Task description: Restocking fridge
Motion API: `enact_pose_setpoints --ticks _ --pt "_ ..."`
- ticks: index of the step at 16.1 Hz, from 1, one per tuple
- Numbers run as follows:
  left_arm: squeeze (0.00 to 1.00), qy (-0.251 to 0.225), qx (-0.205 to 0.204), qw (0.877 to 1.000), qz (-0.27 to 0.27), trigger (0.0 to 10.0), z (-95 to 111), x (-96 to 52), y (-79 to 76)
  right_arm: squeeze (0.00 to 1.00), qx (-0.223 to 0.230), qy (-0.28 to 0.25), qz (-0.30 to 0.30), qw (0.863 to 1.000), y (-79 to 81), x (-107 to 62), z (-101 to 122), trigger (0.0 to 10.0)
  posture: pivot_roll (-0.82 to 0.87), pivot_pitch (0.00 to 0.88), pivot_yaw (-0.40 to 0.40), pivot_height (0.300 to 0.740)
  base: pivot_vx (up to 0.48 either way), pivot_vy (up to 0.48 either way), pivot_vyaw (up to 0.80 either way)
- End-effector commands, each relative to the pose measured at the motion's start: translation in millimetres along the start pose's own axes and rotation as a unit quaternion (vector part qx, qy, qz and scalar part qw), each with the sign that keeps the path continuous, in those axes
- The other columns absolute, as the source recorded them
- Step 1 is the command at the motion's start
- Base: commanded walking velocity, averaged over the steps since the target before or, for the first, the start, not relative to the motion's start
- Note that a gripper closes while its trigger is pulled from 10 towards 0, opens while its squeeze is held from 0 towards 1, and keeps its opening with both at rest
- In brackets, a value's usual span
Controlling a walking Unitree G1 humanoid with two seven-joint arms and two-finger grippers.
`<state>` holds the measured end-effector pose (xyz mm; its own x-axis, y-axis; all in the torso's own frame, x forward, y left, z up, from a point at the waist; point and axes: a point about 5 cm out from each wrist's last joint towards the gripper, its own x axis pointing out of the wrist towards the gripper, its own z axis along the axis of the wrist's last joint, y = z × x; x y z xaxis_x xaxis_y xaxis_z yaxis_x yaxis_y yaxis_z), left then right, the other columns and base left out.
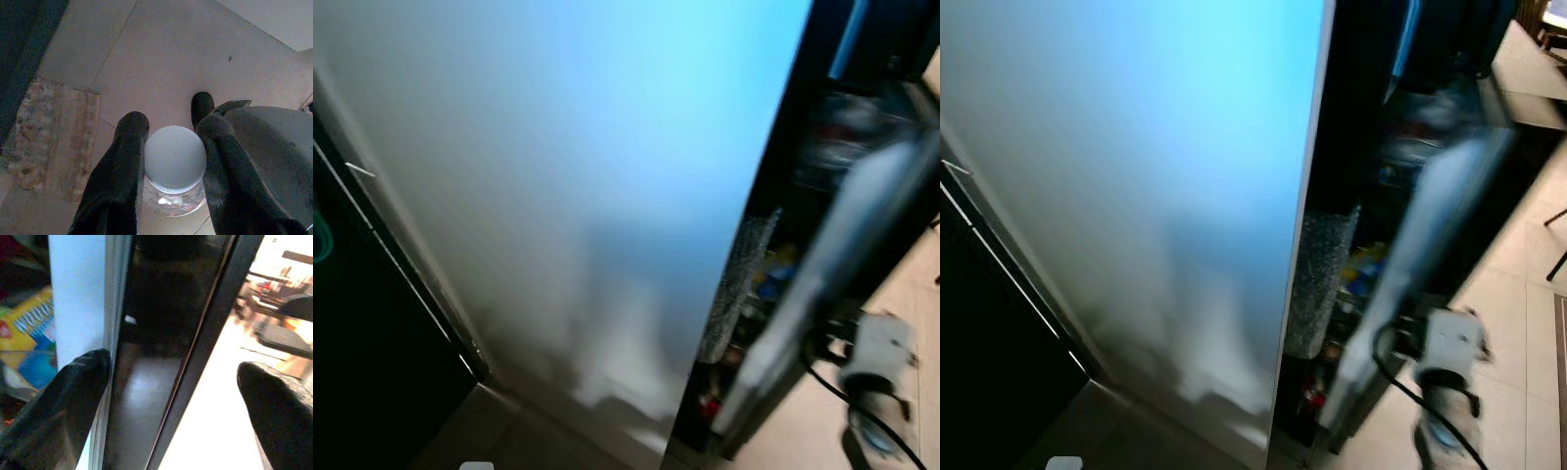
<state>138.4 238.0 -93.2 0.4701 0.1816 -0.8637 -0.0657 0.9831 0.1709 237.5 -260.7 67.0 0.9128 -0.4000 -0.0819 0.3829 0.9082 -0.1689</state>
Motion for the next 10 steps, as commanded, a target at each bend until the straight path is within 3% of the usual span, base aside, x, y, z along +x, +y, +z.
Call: enact_pose_setpoints --ticks 1,4,6,9,10 --pt "0.00 0.007 0.000 1.000 -0.001 10.0 -5 -0.6 -1.0 0.00 -0.014 0.070 -0.049 0.996 -21.3 -8.7 -28 10.0 -0.09 0.000 -0.018 0.740 0.000 0.000 0.00" --pt "0.00 0.008 0.002 1.000 -0.002 10.0 -5 -0.6 -1.1 0.00 -0.020 0.101 -0.085 0.991 -35.8 -16.9 -44 10.0 -0.10 0.000 -0.017 0.740 0.000 0.000 0.00" --pt "0.00 0.008 0.003 1.000 -0.003 10.0 -5 -0.6 -1.4 0.00 -0.028 0.113 -0.081 0.990 -36.3 -19.7 -52 10.0 -0.10 0.000 -0.018 0.740 0.000 0.000 0.00" --pt "0.00 0.009 0.003 1.000 -0.005 10.0 -5 -0.5 -2.2 0.00 -0.010 0.180 -0.004 0.984 -18.2 -24.0 -82 10.0 -0.11 0.000 -0.017 0.740 0.000 0.000 0.00" --pt "0.00 0.009 0.004 1.000 -0.006 10.0 -4 -0.4 -2.7 0.00 -0.018 0.223 0.023 0.974 -11.5 -27.1 -100 10.0 -0.12 0.000 -0.014 0.740 0.000 0.000 0.00"
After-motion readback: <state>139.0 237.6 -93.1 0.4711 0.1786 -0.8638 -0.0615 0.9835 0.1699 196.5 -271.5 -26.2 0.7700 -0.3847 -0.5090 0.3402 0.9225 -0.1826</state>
